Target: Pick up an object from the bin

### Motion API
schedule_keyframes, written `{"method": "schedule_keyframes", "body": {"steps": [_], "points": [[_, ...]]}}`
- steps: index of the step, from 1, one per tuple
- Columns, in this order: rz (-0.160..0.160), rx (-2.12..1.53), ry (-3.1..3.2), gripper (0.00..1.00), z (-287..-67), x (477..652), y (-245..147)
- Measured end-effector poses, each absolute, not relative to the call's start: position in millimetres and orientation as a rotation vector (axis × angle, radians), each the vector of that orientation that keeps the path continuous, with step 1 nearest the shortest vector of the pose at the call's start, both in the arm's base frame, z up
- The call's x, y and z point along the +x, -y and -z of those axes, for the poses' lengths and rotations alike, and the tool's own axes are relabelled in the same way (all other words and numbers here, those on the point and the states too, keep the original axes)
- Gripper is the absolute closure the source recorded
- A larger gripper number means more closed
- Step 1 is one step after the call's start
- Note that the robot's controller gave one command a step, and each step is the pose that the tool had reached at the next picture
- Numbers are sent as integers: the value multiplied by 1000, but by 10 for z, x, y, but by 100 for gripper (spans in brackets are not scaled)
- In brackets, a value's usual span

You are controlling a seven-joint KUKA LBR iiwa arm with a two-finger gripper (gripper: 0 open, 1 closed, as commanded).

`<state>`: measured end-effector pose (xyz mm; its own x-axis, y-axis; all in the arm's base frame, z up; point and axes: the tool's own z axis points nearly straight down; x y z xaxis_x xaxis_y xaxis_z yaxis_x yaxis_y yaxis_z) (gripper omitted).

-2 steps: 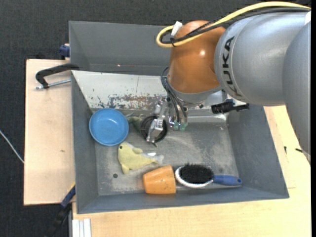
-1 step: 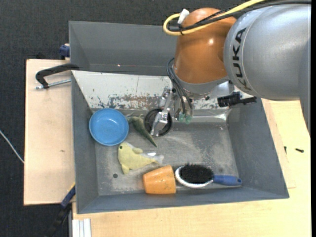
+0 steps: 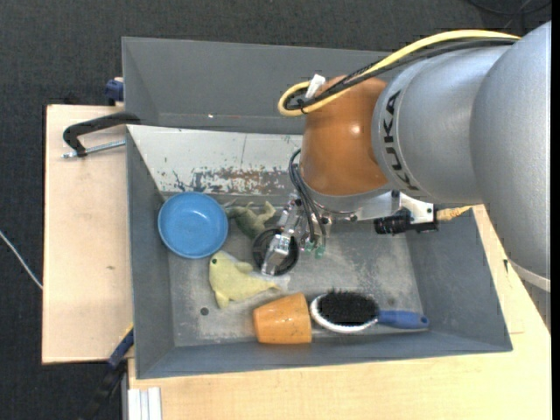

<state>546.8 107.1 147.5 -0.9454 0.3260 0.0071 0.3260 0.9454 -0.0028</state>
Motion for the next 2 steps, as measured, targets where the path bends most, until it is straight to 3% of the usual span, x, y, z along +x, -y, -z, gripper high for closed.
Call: {"method": "schedule_keyframes", "body": {"steps": [1, 2], "points": [[4, -494, 3108, 100, -1707, 5469, -1060], [9, -477, 3118, 100, -2697, 5440, -1069]]}}
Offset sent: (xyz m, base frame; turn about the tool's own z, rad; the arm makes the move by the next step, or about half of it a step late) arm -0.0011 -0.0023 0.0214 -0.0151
